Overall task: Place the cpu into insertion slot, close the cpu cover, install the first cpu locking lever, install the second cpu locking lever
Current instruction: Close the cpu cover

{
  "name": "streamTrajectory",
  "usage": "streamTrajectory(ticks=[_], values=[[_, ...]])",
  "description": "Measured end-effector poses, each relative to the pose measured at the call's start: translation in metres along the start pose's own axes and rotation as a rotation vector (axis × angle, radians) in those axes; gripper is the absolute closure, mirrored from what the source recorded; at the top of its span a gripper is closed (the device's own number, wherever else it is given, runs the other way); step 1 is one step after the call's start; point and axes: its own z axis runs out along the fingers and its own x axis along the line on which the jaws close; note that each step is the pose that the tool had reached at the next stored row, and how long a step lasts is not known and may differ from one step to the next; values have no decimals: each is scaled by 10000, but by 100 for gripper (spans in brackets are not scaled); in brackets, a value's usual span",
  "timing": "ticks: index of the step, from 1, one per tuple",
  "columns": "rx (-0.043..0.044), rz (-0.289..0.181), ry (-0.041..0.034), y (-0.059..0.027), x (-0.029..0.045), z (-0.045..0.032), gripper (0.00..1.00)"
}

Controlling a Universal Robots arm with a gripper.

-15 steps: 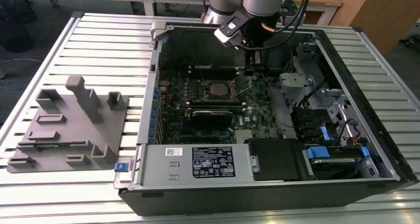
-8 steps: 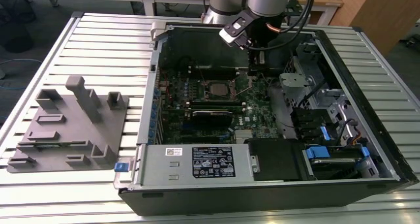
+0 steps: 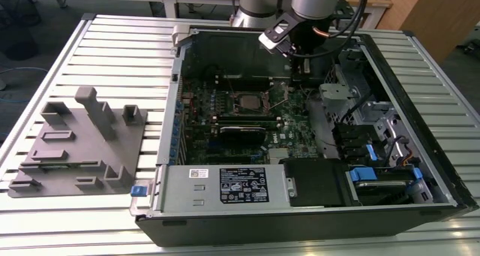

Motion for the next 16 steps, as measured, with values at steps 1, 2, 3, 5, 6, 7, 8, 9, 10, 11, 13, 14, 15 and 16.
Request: streamTrajectory(ticks=[1, 2, 3, 5, 6, 7, 8, 9, 10, 11, 13, 14, 15, 16], values=[[1, 3, 0, 18, 1, 1, 90], [1, 6, -1, 34, 2, 2, 90], [1, 7, -1, 46, 3, 3, 90], [1, 9, -2, 55, 3, 4, 90], [1, 11, -2, 55, 3, 4, 90], [1, 11, -1, 55, 3, 4, 90], [1, 11, -1, 55, 3, 4, 90], [1, 10, -1, 56, 3, 4, 90], [21, 8, -3, 56, 3, 4, 90], [103, 6, -5, 57, 3, 5, 90], [242, 3, -16, 58, 3, 5, 90], [244, 3, -14, 58, 3, 5, 90], [246, 4, -15, 58, 3, 5, 90], [247, 4, -15, 58, 3, 5, 90]])
